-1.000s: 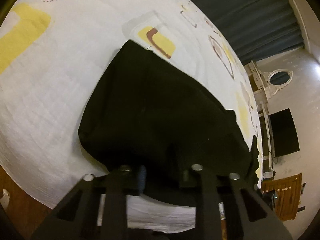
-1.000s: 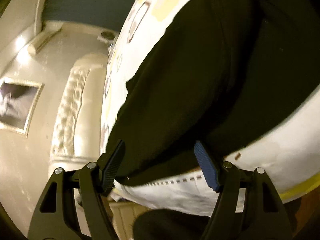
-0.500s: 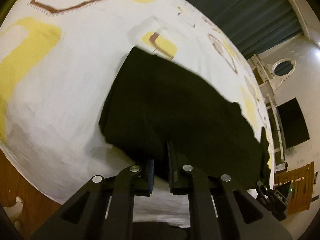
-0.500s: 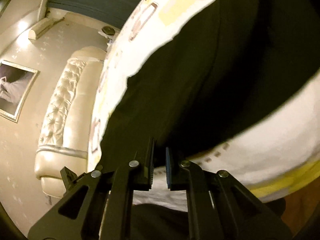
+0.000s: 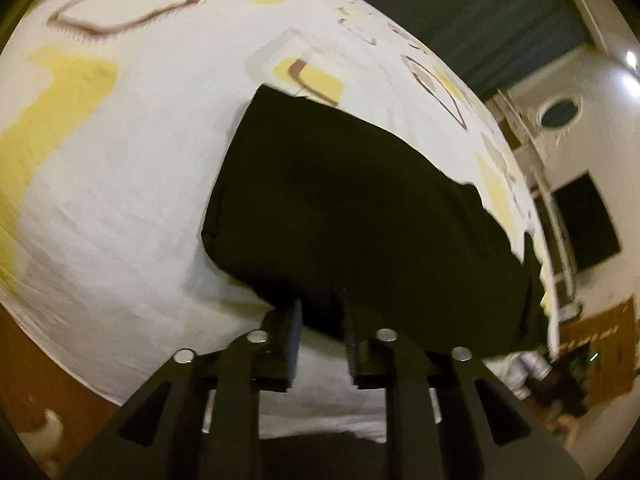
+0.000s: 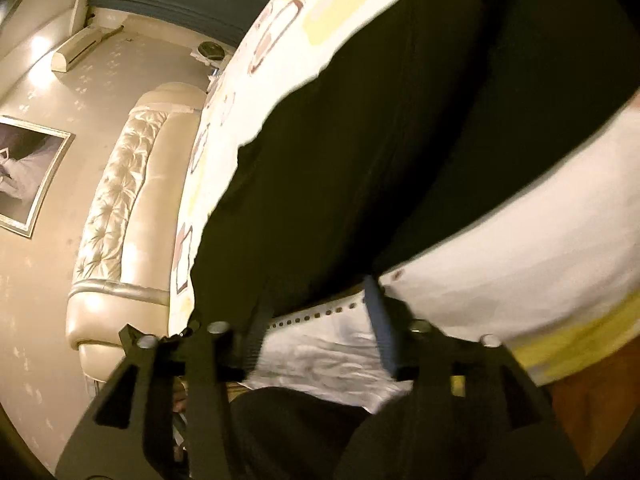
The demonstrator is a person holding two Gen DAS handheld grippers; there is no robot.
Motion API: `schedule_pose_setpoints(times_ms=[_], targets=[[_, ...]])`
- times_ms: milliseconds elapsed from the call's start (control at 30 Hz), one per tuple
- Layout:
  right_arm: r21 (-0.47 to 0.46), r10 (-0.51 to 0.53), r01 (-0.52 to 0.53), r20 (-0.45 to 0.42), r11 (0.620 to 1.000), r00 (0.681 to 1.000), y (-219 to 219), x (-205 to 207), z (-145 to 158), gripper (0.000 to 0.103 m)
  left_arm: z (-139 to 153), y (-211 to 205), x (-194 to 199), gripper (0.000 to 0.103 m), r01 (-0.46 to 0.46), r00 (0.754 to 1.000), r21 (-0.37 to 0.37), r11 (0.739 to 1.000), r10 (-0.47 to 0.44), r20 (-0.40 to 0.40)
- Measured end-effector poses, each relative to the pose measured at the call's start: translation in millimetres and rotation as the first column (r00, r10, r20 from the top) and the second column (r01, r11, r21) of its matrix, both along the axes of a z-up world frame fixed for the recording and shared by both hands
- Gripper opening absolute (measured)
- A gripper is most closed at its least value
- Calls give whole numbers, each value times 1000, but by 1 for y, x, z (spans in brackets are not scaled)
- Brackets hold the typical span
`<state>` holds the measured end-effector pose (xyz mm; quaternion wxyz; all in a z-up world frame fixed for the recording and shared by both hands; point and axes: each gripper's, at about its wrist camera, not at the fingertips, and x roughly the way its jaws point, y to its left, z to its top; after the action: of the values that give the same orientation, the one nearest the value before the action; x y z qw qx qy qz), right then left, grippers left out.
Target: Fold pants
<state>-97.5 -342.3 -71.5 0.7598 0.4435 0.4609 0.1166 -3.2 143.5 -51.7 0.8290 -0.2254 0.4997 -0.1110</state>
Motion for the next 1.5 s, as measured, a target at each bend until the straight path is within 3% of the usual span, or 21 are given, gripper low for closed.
schedule_pose_setpoints(times_ms=[100,167,267,333,433,533,667,767,900,1000,1133,1200,1233,1300,1367,1433,1500], targets=[[-12,-46,46,26,999,999,-39,-13,17,53,18,-13,-13,37,39,997,104,994,-46,57],[-24,-128,129,58,991,990,-80,-28,29,57,32,-23,-19,51,52,992,177,983,-72,108],[-50,-290,294,80,954,954,-150,-54,34,60,50,-39,-19,63,53,978,252,966,-101,183],[-44,-409,413,75,910,909,-202,-71,29,61,56,-48,-13,73,47,973,257,965,-102,209],[-60,-541,545,72,836,838,-262,-83,18,61,57,-62,2,75,14,974,233,972,-66,216],[-58,-603,604,31,795,797,-306,-75,-3,61,48,-79,15,77,-10,979,202,979,-31,201],[-36,-647,647,13,762,763,-333,-63,-20,60,34,-102,25,77,-3,987,216,976,-32,160],[-93,-629,629,37,771,776,-342,-50,-14,6,24,-119,28,77,15,990,245,969,-49,134],[-172,-620,631,118,756,776,-356,-55,2,5,15,-129,30,77,25,991,264,964,-59,121],[-200,-624,626,82,754,778,-372,-65,-21,5,9,-132,32,77,31,993,254,967,-60,106],[-70,-635,642,101,763,766,-381,-78,-43,7,6,-135,34,79,35,992,270,962,-67,111],[-83,-661,669,100,739,743,-384,-84,-38,16,7,-137,33,79,41,990,282,959,-77,119],[-153,-690,697,103,701,717,-385,-88,-27,18,8,-137,33,79,43,988,291,956,-84,128],[-251,-710,712,115,656,695,-383,-88,-8,27,9,-137,32,79,44,986,307,951,-91,142],[-310,-680,688,152,657,718,-372,-72,17,28,11,-138,32,79,45,983,323,945,-100,156],[-374,-589,613,191,696,785,-350,-35,46,35,11,-138,33,80,48,981,329,943,-106,162],[-420,-482,525,213,740,850,-320,14,67,50,9,-137,35,80,53,982,319,946,-107,154]])
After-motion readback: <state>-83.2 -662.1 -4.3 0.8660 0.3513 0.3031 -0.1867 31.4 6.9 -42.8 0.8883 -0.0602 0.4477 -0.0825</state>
